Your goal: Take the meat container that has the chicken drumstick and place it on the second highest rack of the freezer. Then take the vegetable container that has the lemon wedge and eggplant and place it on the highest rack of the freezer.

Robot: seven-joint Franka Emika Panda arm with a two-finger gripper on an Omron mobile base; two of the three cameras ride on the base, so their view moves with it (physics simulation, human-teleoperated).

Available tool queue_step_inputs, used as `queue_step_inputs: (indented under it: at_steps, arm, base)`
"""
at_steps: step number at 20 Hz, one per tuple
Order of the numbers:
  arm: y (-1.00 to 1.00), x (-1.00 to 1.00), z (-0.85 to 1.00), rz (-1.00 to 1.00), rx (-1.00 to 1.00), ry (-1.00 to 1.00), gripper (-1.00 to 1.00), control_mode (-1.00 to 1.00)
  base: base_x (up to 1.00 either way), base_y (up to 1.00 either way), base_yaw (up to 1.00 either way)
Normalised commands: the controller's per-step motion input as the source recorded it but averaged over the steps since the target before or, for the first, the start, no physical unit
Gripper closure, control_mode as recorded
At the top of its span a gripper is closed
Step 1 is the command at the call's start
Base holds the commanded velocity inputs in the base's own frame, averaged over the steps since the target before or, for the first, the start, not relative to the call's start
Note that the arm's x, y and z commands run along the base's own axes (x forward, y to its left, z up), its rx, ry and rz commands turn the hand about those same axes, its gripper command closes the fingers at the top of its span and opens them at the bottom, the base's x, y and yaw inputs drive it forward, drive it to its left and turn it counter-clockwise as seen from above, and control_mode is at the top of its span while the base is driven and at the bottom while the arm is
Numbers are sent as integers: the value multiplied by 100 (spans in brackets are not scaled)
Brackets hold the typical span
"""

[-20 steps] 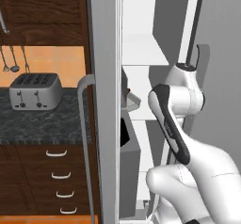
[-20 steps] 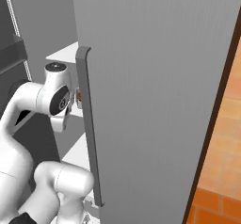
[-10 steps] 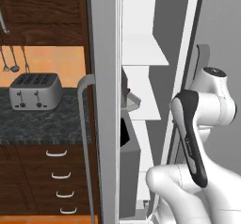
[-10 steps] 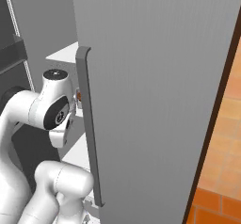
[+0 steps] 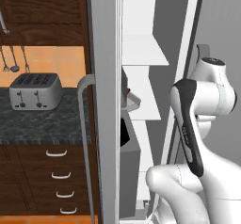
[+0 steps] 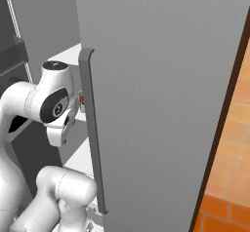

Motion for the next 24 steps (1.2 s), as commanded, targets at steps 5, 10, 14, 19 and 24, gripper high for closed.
queue_step_inputs:
  at_steps: [5,10,14,19,24]
  arm:
    - [0,-2,8,-3,0,0,-100,-100]
    - [0,-9,0,-1,-1,0,-100,100]
    - [0,0,0,0,0,0,-100,100]
    - [0,0,0,0,0,0,-100,100]
    - [0,0,0,0,0,0,-100,100]
  base:
    - [0,0,0]
    - [-3,0,0]
    - [-53,-8,2]
    - [-43,-50,39]
    - [-24,-22,91]
